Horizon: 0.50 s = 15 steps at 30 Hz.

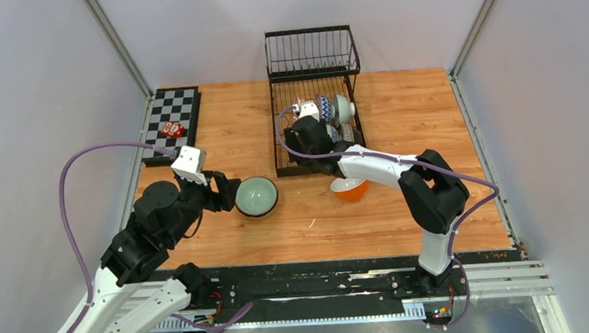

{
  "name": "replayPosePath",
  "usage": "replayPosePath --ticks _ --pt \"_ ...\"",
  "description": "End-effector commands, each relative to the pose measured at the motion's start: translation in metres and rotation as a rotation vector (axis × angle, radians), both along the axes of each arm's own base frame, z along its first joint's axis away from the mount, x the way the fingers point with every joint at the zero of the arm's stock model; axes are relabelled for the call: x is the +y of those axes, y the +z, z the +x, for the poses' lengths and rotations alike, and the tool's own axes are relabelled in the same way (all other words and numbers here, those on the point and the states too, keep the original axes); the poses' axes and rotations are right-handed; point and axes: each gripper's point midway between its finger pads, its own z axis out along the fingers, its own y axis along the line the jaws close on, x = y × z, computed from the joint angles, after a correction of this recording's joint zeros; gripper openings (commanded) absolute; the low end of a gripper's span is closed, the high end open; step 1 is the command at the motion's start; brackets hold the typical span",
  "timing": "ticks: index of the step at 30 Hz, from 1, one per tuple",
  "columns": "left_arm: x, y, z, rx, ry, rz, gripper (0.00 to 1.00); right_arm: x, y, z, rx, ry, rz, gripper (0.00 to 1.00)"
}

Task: Load the bowls into the dish rack
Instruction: Place the bowl in the dish rack.

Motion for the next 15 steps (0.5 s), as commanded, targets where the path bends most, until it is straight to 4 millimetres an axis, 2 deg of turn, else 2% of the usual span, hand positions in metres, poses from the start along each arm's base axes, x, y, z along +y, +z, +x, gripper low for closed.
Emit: replayPosePath --ticks 1,6,15 --pt "0.002 -0.003 0.0 -0.004 0.004 0.013 0.73 0.0 0.0 -0.001 0.005 -0.025 -0.001 0.5" --pt "0.002 -0.003 0.0 -0.004 0.004 0.013 0.72 -0.004 0.01 -0.001 -0.012 -0.037 -0.001 0.71" --pt "0.002 -0.004 0.0 -0.004 0.005 0.013 0.73 -0.01 0.026 -0.002 -0.042 -0.05 0.009 0.86"
